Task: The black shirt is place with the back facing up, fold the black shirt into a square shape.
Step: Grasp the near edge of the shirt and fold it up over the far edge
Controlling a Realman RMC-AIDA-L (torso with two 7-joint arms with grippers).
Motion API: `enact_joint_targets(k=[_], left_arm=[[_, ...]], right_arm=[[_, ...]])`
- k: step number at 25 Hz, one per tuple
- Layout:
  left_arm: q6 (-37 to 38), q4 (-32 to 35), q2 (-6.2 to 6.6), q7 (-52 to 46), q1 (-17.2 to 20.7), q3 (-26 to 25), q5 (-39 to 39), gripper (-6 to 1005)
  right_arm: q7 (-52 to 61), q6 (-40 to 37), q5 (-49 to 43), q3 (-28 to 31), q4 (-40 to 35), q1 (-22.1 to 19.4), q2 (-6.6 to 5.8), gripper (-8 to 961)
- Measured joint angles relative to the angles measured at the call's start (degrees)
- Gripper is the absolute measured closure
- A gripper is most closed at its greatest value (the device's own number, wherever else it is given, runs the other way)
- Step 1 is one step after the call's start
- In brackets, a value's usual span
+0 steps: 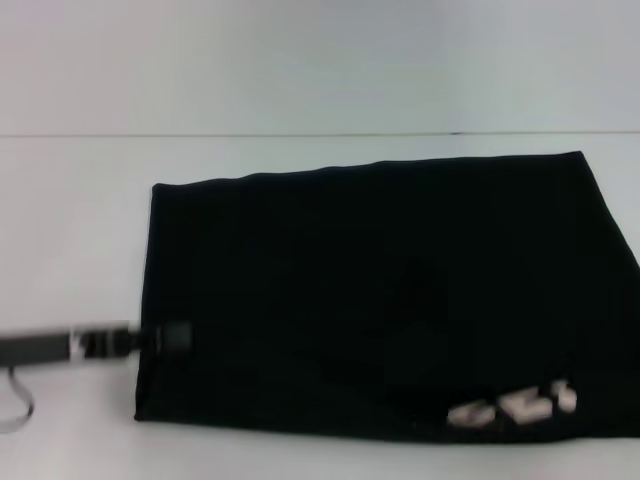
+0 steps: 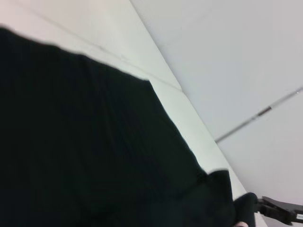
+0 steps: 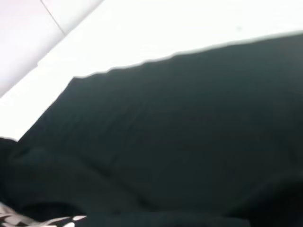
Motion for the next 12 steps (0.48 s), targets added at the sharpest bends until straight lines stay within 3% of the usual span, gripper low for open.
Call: enact_joint_targets(k=[5, 6, 12], left_arm=[[-9.86, -3.67, 2.62, -3.87, -7.26, 0.33, -0.71, 950], [-16.42, -5.25, 3.25, -5.79, -9.83, 0.61, -0.75, 949], [-28.98, -8.17, 3.92, -7.48, -14.02, 2.72, -0.75, 946]], right_arm=[[5.30, 6.25, -0.32, -0.89, 0.50, 6.80, -1.75, 898], [7.70, 10.42, -0.54, -2.92, 1.42, 9.55, -2.08, 898], [13.44, 21.24, -0.63, -10.55, 5.69, 15.70, -2.83, 898]])
